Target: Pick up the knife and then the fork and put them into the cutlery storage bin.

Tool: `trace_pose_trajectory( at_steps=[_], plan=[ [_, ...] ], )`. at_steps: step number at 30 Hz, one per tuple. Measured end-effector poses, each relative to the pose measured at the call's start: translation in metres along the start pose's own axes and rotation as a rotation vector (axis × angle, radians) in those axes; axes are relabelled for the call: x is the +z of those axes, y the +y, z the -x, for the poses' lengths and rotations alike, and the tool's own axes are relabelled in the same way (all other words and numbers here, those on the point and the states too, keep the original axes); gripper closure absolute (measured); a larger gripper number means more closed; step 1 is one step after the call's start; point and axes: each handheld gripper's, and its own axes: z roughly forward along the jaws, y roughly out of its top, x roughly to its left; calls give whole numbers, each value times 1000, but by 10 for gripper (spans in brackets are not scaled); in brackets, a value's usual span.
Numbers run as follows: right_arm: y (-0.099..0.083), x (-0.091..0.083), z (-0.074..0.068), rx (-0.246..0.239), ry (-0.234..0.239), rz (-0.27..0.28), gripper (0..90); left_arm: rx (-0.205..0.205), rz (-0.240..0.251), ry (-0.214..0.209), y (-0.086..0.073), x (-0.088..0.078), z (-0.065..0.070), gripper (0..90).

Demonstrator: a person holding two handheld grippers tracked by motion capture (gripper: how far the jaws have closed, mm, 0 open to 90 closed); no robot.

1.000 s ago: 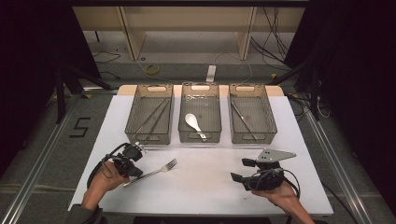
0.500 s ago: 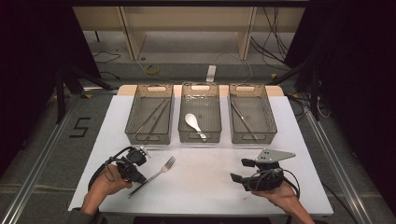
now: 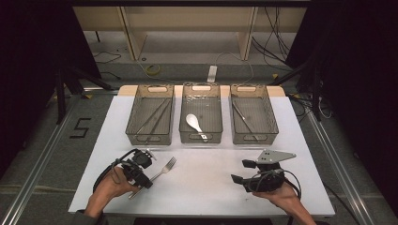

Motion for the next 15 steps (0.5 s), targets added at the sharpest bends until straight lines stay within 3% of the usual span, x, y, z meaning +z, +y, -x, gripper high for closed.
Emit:
trace_pose_trajectory(
  at_steps=[5, 9, 15],
  plan=[
    [0, 0, 0, 0, 0, -1, 292, 11, -7, 31, 2, 1, 2, 705],
    [0, 1, 0, 3, -2, -2, 295, 29, -22, 56, 4, 1, 6, 716],
    [0, 0, 1, 6, -2, -1, 296, 35, -9, 51, 4, 2, 5, 759]
  ],
)
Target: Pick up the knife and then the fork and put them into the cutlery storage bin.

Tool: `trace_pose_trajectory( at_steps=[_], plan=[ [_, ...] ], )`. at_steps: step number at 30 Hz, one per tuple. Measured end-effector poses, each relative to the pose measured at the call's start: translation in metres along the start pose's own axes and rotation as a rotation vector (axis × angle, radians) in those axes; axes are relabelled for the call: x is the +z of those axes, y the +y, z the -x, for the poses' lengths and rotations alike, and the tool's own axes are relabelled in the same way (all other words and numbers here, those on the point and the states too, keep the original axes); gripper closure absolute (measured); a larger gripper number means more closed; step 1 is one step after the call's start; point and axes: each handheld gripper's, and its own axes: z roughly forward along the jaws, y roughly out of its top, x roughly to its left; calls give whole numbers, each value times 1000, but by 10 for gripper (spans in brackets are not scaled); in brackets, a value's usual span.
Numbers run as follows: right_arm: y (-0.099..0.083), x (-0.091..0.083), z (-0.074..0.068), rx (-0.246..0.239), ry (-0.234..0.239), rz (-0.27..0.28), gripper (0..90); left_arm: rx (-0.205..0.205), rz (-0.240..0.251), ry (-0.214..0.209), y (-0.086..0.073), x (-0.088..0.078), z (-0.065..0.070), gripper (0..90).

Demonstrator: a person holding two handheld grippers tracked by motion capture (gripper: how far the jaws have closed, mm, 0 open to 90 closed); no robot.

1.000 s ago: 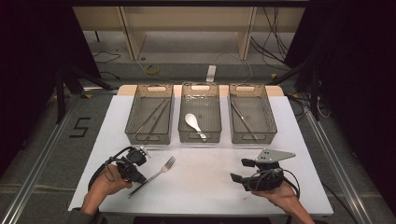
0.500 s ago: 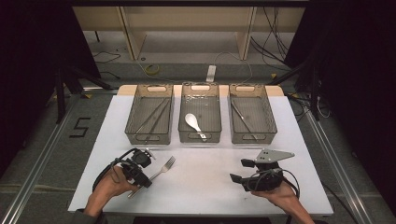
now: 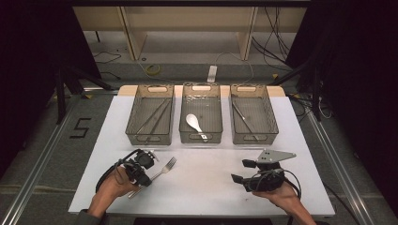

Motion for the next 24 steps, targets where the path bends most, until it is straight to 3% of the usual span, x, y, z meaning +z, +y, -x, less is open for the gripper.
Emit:
trace_pose_trajectory(
  at_steps=[11, 17, 24],
  plan=[
    [0, 0, 1, 5, 0, 4, 297, 13, 21, -3, -1, 0, 0, 815],
    [0, 0, 1, 4, 2, 6, 300, -10, 42, -44, -2, 0, -6, 822],
    [1, 0, 0, 6, 7, 8, 301, 14, 48, -82, 1, -5, -2, 824]
  ],
)
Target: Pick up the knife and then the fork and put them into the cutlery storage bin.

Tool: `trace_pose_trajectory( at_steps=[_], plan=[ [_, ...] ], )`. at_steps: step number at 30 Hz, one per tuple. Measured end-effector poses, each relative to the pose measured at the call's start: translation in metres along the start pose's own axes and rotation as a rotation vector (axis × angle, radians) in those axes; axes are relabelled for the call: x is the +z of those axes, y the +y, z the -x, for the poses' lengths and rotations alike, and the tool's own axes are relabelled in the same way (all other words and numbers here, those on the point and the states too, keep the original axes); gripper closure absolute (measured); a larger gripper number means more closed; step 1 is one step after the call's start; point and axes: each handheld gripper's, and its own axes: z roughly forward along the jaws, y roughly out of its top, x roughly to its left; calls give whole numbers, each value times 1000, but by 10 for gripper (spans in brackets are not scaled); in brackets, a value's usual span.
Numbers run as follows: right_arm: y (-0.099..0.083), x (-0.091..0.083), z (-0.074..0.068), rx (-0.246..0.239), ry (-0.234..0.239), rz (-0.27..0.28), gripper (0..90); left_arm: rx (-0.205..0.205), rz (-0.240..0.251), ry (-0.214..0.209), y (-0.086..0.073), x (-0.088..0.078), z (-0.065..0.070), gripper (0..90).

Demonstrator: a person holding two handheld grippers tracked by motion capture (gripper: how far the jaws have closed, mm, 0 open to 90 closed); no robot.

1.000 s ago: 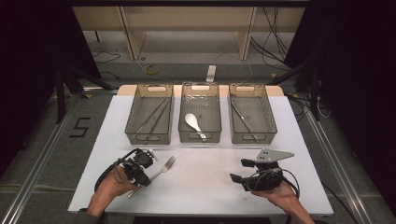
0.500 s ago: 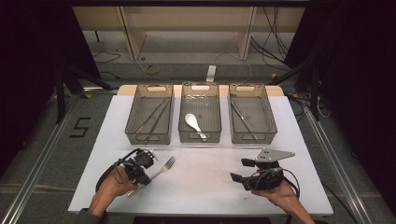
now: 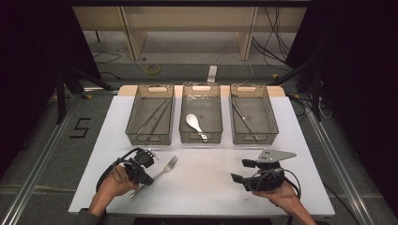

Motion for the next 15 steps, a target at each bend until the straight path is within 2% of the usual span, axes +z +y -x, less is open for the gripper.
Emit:
trace_pose_trajectory(
  at_steps=[3, 7, 9, 13, 15],
  plan=[
    [1, 1, -2, -5, 5, 4, 302, 16, 24, -18, 3, -3, 5, 824],
    [6, 6, -11, -25, 26, 17, 303, 54, 58, -44, 12, -7, 18, 824],
    [9, 9, -17, -50, 41, 19, 303, 74, 60, -55, 17, -10, 23, 824],
    [16, 15, -31, -100, 84, 44, 302, 111, 84, -105, 28, -14, 35, 824],
    [18, 19, -39, -134, 96, 45, 302, 137, 83, -106, 34, -13, 42, 823]
  ],
)
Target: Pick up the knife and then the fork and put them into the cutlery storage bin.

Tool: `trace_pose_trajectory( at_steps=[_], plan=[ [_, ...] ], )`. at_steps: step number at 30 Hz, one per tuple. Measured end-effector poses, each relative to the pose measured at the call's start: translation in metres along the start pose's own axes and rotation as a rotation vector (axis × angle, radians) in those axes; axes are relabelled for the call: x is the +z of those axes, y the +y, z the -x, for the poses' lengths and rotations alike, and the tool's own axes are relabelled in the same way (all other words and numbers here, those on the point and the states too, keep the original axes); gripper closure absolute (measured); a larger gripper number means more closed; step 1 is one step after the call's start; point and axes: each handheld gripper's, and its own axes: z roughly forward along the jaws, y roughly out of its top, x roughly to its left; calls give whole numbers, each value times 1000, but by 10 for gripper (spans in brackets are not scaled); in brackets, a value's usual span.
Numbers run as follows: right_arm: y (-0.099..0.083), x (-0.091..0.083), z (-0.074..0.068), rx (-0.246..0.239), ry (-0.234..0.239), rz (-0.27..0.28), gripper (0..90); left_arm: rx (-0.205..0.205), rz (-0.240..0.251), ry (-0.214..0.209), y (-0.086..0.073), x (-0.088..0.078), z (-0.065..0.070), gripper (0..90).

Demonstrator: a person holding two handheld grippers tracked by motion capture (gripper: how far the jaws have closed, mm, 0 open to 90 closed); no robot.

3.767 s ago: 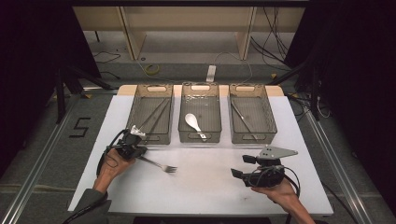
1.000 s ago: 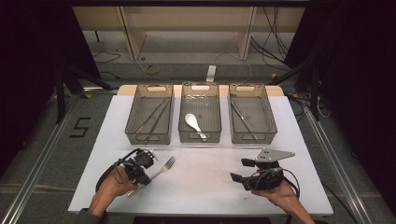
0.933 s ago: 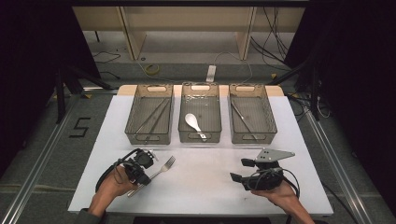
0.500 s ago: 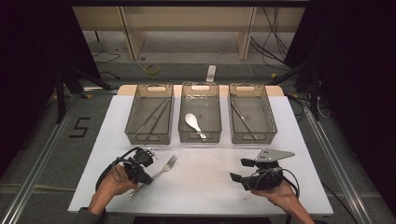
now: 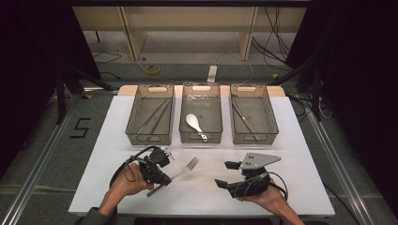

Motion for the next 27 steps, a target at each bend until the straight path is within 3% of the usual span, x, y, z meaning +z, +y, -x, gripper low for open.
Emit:
trace_pose_trajectory(
  at_steps=[9, 16, 27],
  plan=[
    [6, 26, -20, -169, -10, -66, 301, 87, -15, -59, 24, 7, 22, 823],
    [8, 42, -33, -293, -2, -110, 325, 145, -36, -75, 38, 11, 36, 823],
    [1, 55, -37, -401, -45, -184, 415, 206, -28, -95, 52, 2, 52, 823]
  ],
)
